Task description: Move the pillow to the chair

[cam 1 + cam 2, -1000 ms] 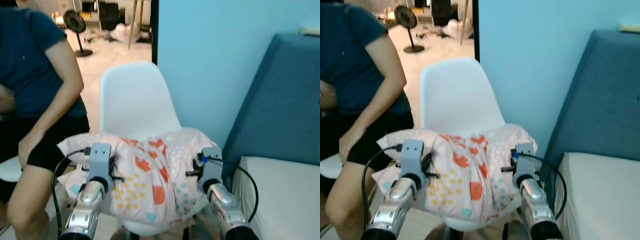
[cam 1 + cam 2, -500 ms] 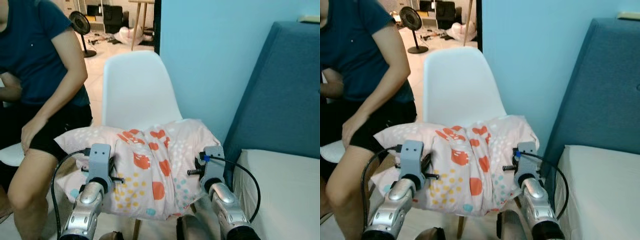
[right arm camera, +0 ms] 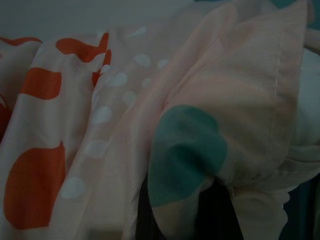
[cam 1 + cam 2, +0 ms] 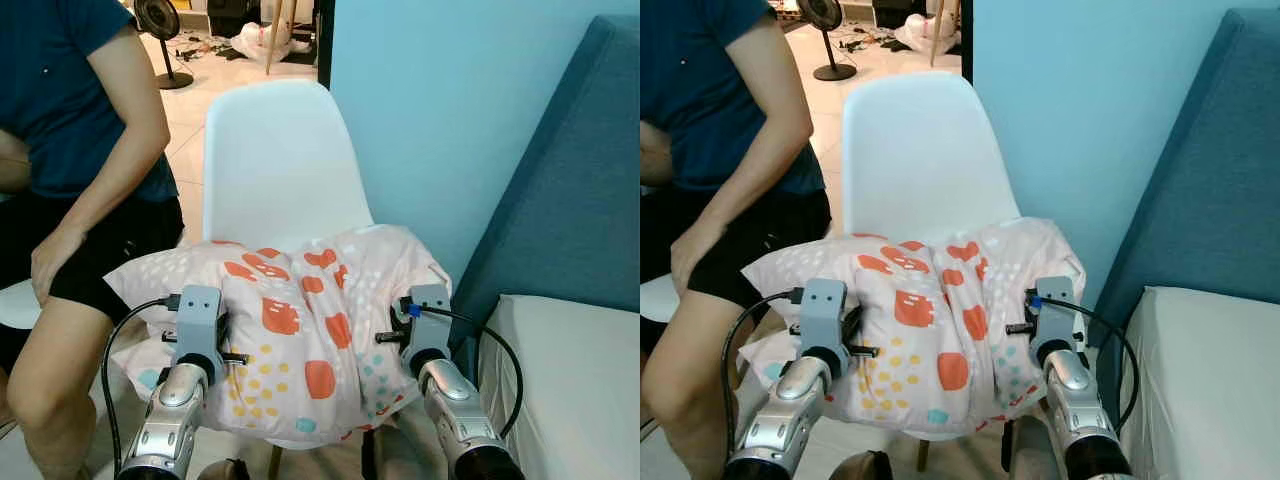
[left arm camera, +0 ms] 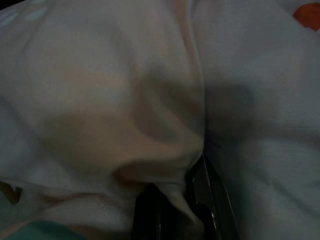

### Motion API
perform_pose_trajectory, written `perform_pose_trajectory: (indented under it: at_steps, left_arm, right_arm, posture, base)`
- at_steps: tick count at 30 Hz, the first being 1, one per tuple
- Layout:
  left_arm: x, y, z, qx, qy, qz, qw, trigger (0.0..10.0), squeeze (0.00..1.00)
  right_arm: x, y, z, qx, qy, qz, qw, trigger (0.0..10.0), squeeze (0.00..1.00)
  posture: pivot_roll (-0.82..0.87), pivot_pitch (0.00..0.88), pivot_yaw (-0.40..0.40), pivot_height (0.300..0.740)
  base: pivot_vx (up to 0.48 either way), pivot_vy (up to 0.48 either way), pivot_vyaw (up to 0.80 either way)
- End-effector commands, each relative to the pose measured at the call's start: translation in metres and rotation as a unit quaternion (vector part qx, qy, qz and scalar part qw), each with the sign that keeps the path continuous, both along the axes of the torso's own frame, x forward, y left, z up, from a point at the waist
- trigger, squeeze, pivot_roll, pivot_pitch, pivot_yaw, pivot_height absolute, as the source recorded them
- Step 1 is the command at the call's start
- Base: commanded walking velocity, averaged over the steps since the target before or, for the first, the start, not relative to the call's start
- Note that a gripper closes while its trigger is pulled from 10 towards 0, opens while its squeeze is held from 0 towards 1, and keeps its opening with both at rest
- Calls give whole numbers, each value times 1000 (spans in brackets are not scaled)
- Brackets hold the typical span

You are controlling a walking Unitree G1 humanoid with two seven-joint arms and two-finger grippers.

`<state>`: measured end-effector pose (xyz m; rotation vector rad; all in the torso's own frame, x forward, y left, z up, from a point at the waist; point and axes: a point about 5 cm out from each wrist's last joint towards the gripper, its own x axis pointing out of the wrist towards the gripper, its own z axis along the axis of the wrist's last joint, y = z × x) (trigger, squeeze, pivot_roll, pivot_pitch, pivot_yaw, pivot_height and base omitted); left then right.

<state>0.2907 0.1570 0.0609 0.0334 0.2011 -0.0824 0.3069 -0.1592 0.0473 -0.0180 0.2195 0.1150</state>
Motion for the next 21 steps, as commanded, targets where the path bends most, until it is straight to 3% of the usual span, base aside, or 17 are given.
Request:
perform_pose_trajectory:
  at_steps: [1, 3, 6, 7, 8, 11, 12, 13, 14, 15, 18, 21]
  left_arm:
    - [5, -3, 5, 11, -8, -22, 1000, 10000, 0]
    - [7, -3, 6, 14, -9, -26, 1000, 10000, 0]
    - [30, -4, 24, 21, -34, -41, 998, 10000, 0]
    - [45, -7, 39, 22, -58, -48, 997, 10000, 0]
    - [49, -8, 44, 20, -66, -49, 996, 10000, 0]
    - [72, -14, 84, 9, -138, -51, 989, 10000, 0]
    - [72, -14, 84, 9, -138, -51, 989, 10000, 0]
    - [80, -15, 111, -7, -193, -45, 980, 10000, 0]
    - [82, -17, 125, -15, -225, -45, 973, 10000, 0]
    - [82, -17, 125, -15, -225, -45, 973, 10000, 0]
    - [80, -20, 149, -27, -291, -46, 955, 10000, 0]
    - [74, -22, 150, -26, -316, -51, 947, 10000, 0]
  right_arm:
    - [5, 6, 4, 0, -4, 12, 1000, 10000, 0]
    - [8, 5, 7, -1, -9, 11, 1000, 10000, 0]
    - [25, 1, 27, -3, -43, 2, 999, 10000, 0]
    - [37, -1, 39, -10, -58, -1, 998, 10000, 0]
    - [40, -1, 43, -11, -63, -1, 998, 10000, 0]
    - [59, -5, 72, -17, -100, -8, 995, 10000, 0]
    - [59, -5, 72, -17, -100, -8, 995, 10000, 0]
    - [69, -7, 91, -22, -128, -15, 991, 10000, 0]
    - [73, -9, 100, -21, -143, -21, 989, 10000, 0]
    - [73, -9, 100, -21, -143, -21, 989, 10000, 0]
    - [79, -14, 118, -22, -176, -33, 984, 10000, 0]
    - [80, -16, 120, -22, -185, -39, 982, 10000, 0]
  posture:
    - [17, 61, 2, 596]
    - [17, 61, 2, 591]
    - [18, 78, 0, 591]
    - [19, 85, -2, 591]
    - [19, 85, -2, 591]
    - [25, 107, -4, 591]
    - [25, 107, -4, 591]
    - [27, 117, -3, 591]
    - [29, 128, -4, 591]
    - [29, 128, -4, 591]
    - [33, 140, -5, 591]
    - [38, 159, -6, 591]
  base:
    - [0, 0, 0]
    - [0, 0, 0]
    - [0, 0, 0]
    - [0, 0, 0]
    - [0, 0, 0]
    - [0, 0, 0]
    - [0, 0, 0]
    - [0, 0, 0]
    - [0, 0, 0]
    - [0, 0, 0]
    - [0, 0, 0]
    - [0, 0, 0]
